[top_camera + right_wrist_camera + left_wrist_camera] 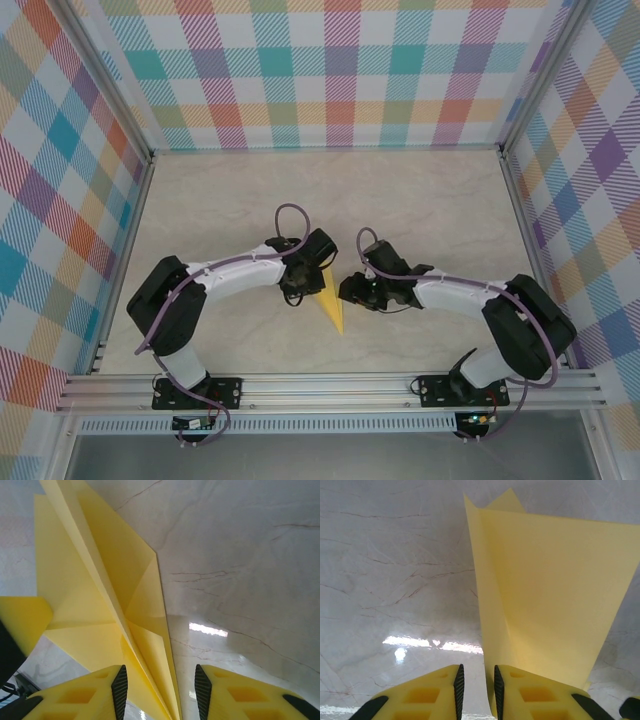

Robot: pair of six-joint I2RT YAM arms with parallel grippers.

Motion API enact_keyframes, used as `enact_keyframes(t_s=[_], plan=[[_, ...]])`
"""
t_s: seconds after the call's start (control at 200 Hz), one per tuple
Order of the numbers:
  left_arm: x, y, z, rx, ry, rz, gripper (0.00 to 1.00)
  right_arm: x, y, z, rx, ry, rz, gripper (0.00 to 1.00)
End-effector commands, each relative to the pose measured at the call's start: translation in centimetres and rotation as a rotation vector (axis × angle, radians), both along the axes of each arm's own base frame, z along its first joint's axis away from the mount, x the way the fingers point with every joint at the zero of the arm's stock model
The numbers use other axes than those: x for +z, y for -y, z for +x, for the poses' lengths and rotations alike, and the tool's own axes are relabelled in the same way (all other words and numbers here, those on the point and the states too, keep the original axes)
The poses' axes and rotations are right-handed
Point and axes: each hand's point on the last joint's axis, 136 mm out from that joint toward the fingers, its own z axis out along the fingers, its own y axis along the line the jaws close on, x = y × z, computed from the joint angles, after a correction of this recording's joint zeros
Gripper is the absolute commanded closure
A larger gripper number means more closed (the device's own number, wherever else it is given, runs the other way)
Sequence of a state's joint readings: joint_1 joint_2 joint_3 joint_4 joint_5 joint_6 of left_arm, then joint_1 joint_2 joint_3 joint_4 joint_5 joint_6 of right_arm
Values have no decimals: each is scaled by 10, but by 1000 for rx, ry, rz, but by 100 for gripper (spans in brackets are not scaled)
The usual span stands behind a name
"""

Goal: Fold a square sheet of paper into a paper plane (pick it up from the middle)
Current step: Move a paper plane to the center of the table.

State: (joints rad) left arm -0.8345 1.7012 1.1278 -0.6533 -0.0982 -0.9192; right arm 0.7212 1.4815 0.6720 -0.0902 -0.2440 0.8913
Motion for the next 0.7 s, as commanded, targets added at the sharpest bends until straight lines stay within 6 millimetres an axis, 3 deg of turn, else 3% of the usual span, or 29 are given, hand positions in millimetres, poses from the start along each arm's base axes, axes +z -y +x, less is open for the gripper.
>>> enact_keyframes(t_s=[0.0, 0.07, 0.245, 0.48, 0.695], plan=[[9, 0, 4, 5, 33, -27, 76, 9, -15, 2, 72, 23, 32, 53], [8, 0, 4, 0, 31, -22, 76, 8, -22, 0, 110, 18, 47, 48], [6, -2, 3, -3, 28, -15, 76, 3, -32, -2, 152, 3, 49, 47], [5, -3, 2, -5, 27, -14, 76, -1, -42, -6, 192, -13, 63, 48], [4, -5, 1, 0, 23, -10, 76, -4, -45, -10, 208, -3, 34, 55]])
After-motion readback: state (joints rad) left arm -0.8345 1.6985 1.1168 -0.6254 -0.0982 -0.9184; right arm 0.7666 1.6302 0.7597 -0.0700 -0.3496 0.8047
